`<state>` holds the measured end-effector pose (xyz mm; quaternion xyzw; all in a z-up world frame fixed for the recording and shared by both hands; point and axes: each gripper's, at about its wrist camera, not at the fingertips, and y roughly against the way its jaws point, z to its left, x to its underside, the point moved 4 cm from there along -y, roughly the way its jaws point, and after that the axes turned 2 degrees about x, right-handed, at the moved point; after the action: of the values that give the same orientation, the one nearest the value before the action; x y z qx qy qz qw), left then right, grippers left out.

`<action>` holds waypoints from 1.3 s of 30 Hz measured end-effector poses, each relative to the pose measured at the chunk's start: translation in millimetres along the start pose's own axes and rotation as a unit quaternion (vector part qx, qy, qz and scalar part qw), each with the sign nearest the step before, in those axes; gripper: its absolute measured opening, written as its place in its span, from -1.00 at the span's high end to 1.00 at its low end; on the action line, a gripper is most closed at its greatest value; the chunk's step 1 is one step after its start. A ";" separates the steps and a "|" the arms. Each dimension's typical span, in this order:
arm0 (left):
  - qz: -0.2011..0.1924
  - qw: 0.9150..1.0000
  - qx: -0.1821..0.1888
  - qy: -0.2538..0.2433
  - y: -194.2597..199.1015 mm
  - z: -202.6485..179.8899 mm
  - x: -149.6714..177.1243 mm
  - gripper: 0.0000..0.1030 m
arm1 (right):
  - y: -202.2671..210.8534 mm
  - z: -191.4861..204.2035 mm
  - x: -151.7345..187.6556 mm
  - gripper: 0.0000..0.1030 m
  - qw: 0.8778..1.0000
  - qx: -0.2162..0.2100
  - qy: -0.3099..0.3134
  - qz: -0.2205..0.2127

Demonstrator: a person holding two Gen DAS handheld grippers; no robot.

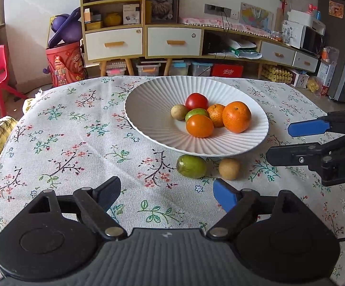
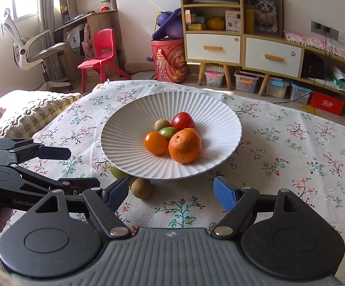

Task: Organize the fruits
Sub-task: 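Withdraw both tools toward the last lime and kiwi, then grasp the second green lime with the left tool while the right tool grasps the brown kiwi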

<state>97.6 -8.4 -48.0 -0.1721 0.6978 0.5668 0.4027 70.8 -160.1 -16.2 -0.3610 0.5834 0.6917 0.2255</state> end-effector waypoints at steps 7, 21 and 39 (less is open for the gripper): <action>-0.003 1.000 0.011 -0.009 -16.9 -5.2 3.0 -0.31 | -3.5 0.9 5.4 -0.47 1.000 0.003 0.002 0.010; -0.010 0.998 0.052 -0.020 -25.8 -13.5 -4.4 0.62 | -17.6 10.3 21.2 -0.11 0.999 -0.005 0.021 0.039; -0.006 0.999 0.031 0.004 10.2 6.4 -7.3 0.62 | -32.9 30.4 15.1 0.56 0.999 -0.023 0.017 0.035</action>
<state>97.3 -0.9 -36.0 -0.1663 0.7159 0.5414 0.4083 78.1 -125.1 -47.0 -0.3576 0.5831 0.7062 0.1825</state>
